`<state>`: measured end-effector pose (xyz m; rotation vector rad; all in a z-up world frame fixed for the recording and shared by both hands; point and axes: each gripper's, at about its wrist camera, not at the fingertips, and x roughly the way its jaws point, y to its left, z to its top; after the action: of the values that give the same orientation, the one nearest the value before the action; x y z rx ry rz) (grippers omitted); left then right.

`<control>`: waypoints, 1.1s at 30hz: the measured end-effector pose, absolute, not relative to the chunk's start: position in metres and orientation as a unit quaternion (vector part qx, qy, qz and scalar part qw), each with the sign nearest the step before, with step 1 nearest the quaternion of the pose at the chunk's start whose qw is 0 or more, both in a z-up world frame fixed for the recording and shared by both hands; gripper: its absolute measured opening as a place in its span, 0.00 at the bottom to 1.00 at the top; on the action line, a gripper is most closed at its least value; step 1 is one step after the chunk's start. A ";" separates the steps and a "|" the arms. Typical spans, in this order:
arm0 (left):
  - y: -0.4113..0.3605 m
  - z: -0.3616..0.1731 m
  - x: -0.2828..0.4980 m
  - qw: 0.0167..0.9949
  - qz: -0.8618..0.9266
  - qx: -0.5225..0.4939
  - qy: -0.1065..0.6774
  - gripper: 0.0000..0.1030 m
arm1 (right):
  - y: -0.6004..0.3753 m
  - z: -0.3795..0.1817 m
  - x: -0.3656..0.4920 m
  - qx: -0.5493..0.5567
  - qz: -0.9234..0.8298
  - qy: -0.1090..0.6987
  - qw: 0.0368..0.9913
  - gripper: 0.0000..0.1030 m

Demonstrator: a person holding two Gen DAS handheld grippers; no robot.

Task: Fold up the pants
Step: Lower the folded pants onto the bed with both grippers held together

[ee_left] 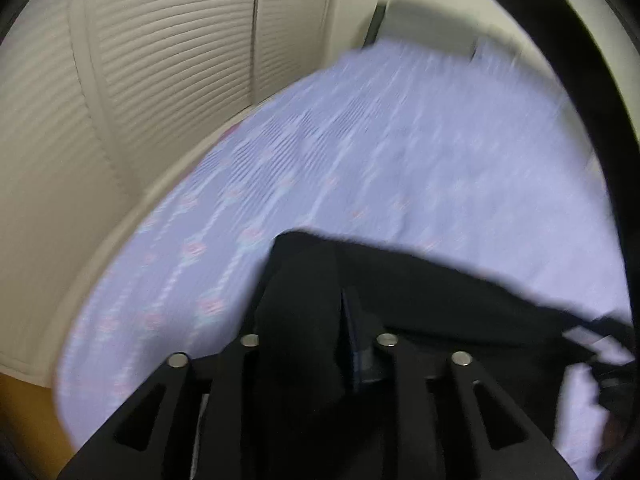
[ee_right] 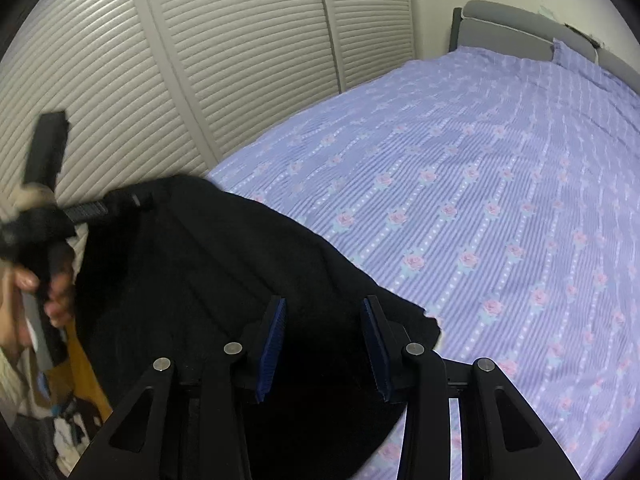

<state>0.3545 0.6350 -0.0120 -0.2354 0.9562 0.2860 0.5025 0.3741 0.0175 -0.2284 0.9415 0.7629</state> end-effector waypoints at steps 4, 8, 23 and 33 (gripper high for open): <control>0.631 -0.011 0.351 0.868 0.180 -0.078 0.457 0.57 | 0.389 0.019 0.488 -0.184 0.353 0.406 0.822 0.39; 0.657 0.012 0.337 0.871 0.164 -0.171 0.429 0.70 | 0.366 0.031 0.493 -0.113 0.357 0.415 0.829 0.40; 0.635 -0.003 0.355 0.878 0.086 -0.247 0.400 0.18 | 0.339 0.007 0.480 0.015 0.328 0.479 0.814 0.17; 0.632 -0.010 0.329 0.863 0.169 -0.192 0.436 0.70 | 0.348 0.023 0.492 -0.053 0.301 0.455 0.836 0.40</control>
<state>0.3286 0.6324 -0.0097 -0.4030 0.9148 0.3546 0.4916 0.3477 0.0234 -0.1120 0.9639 0.6362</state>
